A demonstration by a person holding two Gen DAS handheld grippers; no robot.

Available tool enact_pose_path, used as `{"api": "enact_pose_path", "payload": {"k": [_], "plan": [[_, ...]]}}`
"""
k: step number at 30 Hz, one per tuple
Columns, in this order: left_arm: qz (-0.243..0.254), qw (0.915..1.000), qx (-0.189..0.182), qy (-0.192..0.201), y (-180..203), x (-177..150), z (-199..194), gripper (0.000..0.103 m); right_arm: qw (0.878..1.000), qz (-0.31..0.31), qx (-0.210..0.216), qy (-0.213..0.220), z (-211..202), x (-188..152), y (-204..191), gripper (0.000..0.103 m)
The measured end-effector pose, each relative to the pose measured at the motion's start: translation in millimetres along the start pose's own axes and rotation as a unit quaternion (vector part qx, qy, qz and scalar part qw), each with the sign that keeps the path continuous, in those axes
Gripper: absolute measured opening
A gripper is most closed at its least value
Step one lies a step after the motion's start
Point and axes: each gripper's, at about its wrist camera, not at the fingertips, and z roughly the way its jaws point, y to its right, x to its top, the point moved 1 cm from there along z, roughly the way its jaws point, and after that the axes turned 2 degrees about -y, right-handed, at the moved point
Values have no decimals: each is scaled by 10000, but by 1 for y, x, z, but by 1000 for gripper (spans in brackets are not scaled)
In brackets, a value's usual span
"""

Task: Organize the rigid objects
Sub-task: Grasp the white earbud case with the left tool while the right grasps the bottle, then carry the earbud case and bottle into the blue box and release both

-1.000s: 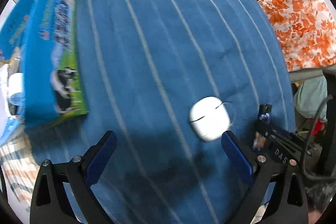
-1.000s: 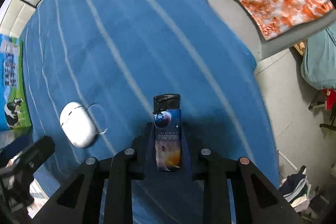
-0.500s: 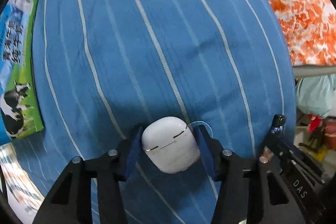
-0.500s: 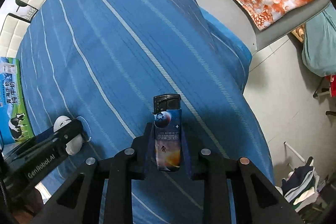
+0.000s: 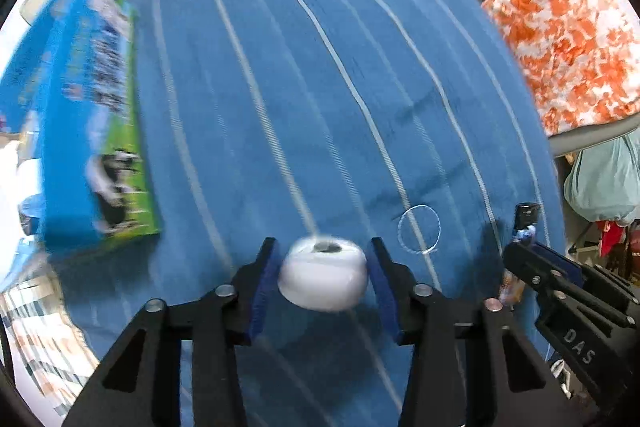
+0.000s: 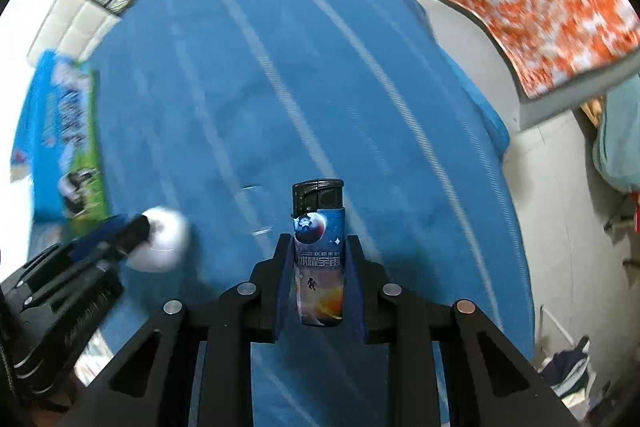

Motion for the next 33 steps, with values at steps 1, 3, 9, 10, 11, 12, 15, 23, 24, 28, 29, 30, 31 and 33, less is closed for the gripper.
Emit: {"api": "enact_pose_path", "payload": {"k": [1,3,9,10,11,12,15,23,24,28,29,30,31,33], "plan": [[18,10000,-18,78,-6,-4,-10,5,9999,-99,3,24,-3,-1,-9,27],[-19,9998,-72,162,-19,-8,-23,5,9994,-327,-103,104,-7,-1,-27,27],[-832,9933,-781,-165,-82,-20,-13,9,9994,-298,-146,27,-2,-2,-38,27],[-1010,9908,-862,-248,-90,-23,-7,22,9995,-282,-148,-1,0,-2,-37,27],[-1176,9883,-919,-309,-98,-26,-5,44,9995,-272,-157,-15,0,-2,-36,27],[-1315,9856,-1004,-356,-104,-27,-1,54,9995,-259,-183,-16,1,-2,-33,27],[-1387,9822,-1239,-251,-103,-22,6,76,9993,-205,-316,-26,5,-2,-22,27],[579,9948,-580,-604,-27,7,51,79,9982,138,-545,-186,20,1,10,27],[682,9948,-515,-554,-21,8,52,78,9982,191,-536,-212,23,1,12,27],[1127,9923,-209,-468,-2,9,55,50,9981,264,-516,-230,26,0,15,27],[1202,9916,-149,-454,1,8,55,50,9981,276,-508,-222,26,-1,15,27],[1224,9914,-136,-433,3,7,56,50,9982,291,-484,-222,26,-1,15,27],[1169,9922,-173,-408,2,7,56,50,9982,299,-463,-218,26,0,15,27],[1000,9935,-295,-456,-2,8,57,50,9984,306,-438,-180,24,1,15,27]]}}
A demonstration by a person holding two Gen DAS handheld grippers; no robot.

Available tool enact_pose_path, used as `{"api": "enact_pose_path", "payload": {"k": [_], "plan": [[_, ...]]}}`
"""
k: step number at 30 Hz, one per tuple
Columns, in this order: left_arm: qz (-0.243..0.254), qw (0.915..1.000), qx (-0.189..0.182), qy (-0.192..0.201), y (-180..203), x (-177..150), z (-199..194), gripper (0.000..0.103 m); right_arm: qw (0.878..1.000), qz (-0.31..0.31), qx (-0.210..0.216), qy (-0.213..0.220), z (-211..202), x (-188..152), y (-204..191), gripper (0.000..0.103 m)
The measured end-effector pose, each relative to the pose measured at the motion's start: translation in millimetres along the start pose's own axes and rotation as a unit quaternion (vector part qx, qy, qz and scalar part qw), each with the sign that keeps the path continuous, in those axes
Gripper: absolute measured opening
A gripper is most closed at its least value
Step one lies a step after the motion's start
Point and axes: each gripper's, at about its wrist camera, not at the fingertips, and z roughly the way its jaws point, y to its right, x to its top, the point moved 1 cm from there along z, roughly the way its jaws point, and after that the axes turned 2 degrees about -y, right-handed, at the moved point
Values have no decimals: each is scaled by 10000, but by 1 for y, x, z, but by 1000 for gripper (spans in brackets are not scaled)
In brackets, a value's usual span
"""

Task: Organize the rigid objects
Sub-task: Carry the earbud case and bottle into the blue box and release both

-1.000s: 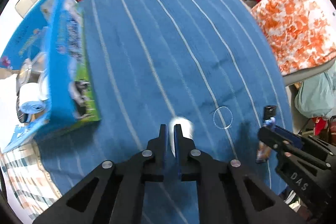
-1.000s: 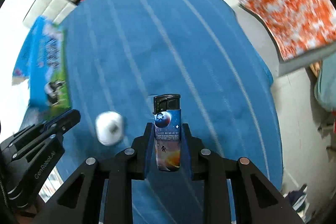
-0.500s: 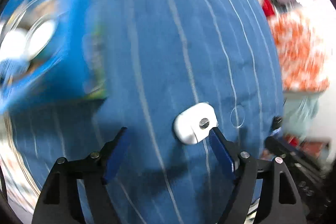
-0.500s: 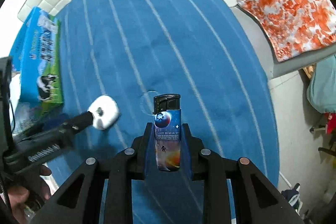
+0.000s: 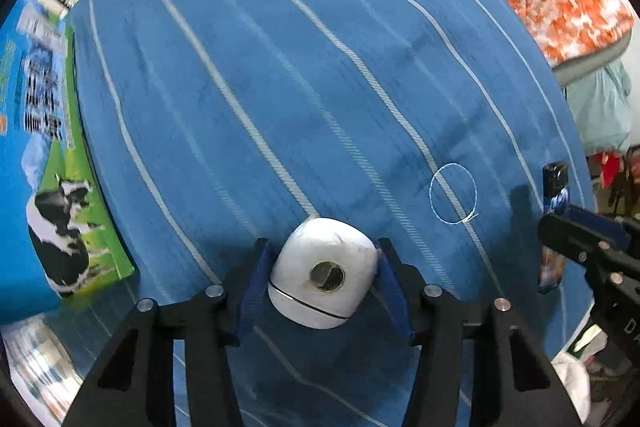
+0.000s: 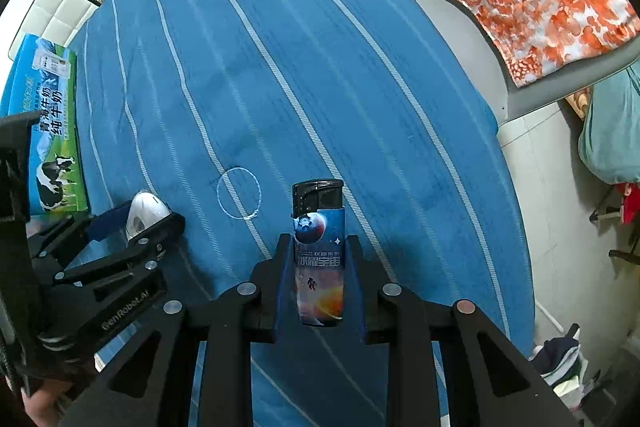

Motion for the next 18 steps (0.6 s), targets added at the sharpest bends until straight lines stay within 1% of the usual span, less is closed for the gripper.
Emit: {"api": "enact_pose_path", "payload": {"k": [3,4,5,6,9,10,12,13,15,18], "plan": [[-344,9986,-392,-48,-11,-4,0,51,10000,33,34,23,-1,1,1,27],[-422,9971,-623,-108,-14,-2,-1,61,10000,47,37,20,-1,2,0,27],[-448,9960,-763,-147,-16,-2,-1,74,10000,61,51,19,-1,2,1,27],[-449,9954,-829,-189,-17,-4,0,75,9999,83,64,20,0,2,1,27],[-283,9973,-670,-135,-14,-9,2,75,9999,113,73,3,1,0,1,27],[-195,9981,-563,-125,-13,-12,1,74,9999,112,76,1,1,-1,1,27],[-9,9997,-193,-165,-5,-10,-1,60,9999,73,114,-6,1,-3,1,27],[75,9998,30,-172,-1,-10,-1,48,9999,69,110,-2,2,-3,0,27],[22,9998,-27,-185,3,-5,-1,48,9999,84,133,-23,2,-3,1,27],[-211,9997,-45,-134,-1,-7,-2,47,9999,32,145,54,-4,-4,-3,27]]}}
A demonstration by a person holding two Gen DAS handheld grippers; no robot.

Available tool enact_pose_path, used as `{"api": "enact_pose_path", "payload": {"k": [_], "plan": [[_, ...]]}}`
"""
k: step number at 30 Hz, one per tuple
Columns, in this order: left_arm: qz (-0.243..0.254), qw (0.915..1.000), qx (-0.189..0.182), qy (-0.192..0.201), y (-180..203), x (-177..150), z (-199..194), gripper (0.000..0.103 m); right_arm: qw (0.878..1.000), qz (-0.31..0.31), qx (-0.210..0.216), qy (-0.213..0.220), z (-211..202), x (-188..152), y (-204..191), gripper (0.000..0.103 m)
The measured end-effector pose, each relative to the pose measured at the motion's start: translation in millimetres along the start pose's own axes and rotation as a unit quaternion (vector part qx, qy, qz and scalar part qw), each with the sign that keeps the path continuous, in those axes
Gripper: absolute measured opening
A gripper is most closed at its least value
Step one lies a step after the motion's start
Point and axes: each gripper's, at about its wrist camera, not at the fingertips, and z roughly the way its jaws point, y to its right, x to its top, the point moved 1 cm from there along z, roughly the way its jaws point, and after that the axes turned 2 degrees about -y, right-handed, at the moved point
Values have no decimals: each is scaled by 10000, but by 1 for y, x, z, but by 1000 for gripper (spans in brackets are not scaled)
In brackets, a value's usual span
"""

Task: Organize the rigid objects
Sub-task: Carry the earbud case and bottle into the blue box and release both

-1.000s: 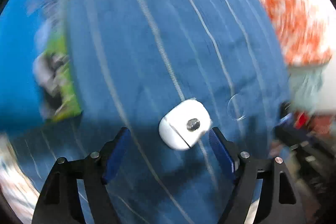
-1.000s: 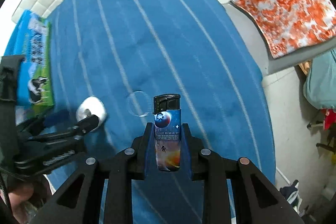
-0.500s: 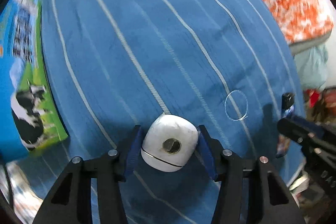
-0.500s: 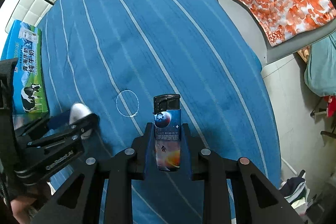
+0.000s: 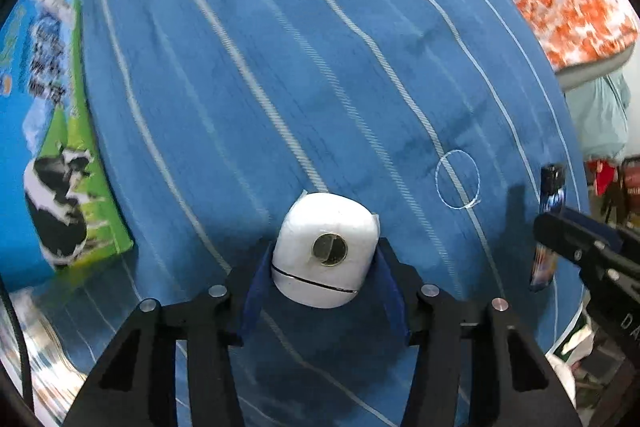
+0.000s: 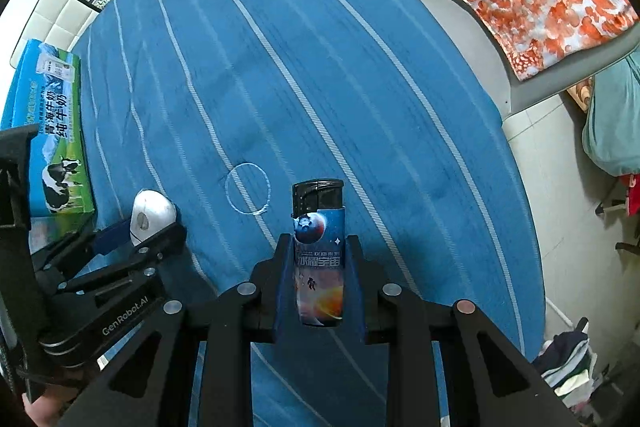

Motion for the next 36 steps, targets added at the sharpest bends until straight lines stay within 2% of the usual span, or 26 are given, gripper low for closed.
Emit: {"api": "enact_pose_path", "payload": {"k": [6,12,17,21,28,32,36], "plan": [[-451,9980,-87,435,-9,-16,-33,46,9993,-272,117,244,-32,-4,-23,27],[-641,9913,-154,1137,-24,-44,-96,46,9939,-857,306,617,-81,-19,-73,27],[-855,9804,82,1771,-64,-71,-156,45,9853,-1369,511,887,-118,-35,-126,27],[-1119,9702,303,2128,-96,-87,-192,45,9763,-1764,682,1052,-141,-49,-174,27],[-1571,9527,629,2524,-162,-123,-242,44,9609,-2307,901,1235,-169,-71,-248,27],[-1768,9450,691,2662,-192,-136,-264,43,9574,-2424,976,1227,-172,-73,-280,27],[-1929,9414,635,2693,-221,-139,-267,41,9578,-2465,989,1094,-155,-63,-307,27]]}}
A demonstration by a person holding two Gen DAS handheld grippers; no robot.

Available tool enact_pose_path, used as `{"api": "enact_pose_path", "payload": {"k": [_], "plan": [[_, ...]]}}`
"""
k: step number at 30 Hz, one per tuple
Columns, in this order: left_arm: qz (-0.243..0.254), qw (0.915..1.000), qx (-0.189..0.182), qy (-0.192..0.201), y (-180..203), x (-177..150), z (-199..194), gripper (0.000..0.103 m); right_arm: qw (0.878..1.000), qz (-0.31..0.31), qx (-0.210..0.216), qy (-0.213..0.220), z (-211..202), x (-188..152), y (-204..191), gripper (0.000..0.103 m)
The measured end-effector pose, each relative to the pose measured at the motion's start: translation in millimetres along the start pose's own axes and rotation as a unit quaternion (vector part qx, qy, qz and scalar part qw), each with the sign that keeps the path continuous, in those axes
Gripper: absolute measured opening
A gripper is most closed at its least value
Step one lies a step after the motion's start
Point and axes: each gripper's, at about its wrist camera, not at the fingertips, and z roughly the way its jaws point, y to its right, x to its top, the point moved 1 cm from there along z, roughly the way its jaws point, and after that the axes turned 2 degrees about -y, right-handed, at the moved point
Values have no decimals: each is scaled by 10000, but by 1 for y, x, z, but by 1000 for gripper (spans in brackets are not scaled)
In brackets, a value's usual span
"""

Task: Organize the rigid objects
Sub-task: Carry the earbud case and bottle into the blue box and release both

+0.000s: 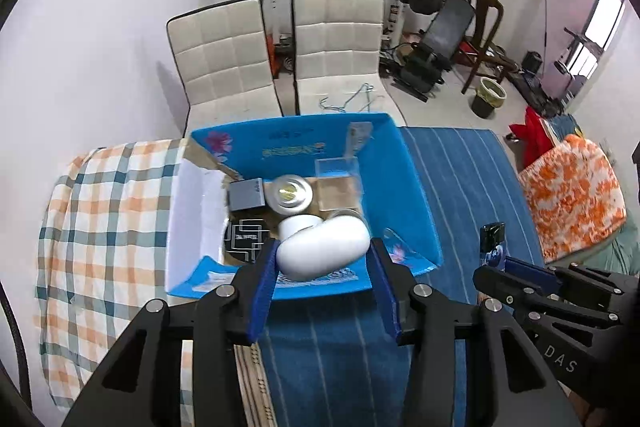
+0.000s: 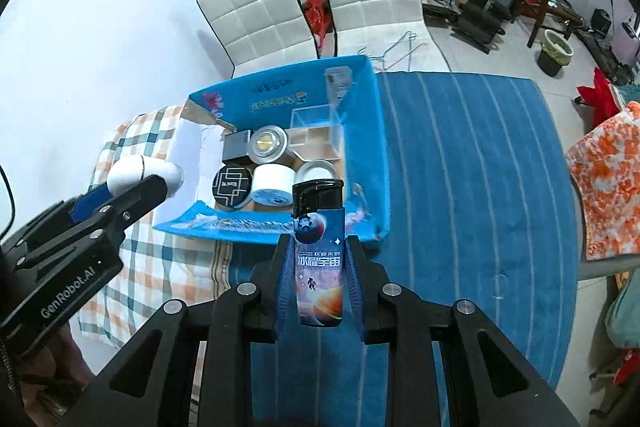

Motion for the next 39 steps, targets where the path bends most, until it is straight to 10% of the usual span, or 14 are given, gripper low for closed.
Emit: {"api": "enact_pose_path", "payload": {"k": [5,15,30,32,36,39], "plan": [[-391,9980,-340,-356,-43,9,34,22,9997,96,-27,-232,53,22,-5,27],[-815,9869,-356,-1349,-91,3,160,22,9925,511,-92,-1108,200,61,1,27],[-770,9811,-97,-1771,-112,-13,201,22,9876,213,-582,-1442,256,67,-18,29],[-798,9810,-68,-1768,-115,-14,200,22,9872,169,-698,-1425,255,67,-20,35],[-769,9803,46,-1818,-118,-14,194,27,9892,148,-832,-1197,241,70,-22,82],[-841,9819,138,-1691,-121,-9,183,58,9897,102,-955,-1065,229,71,-25,85]]}}
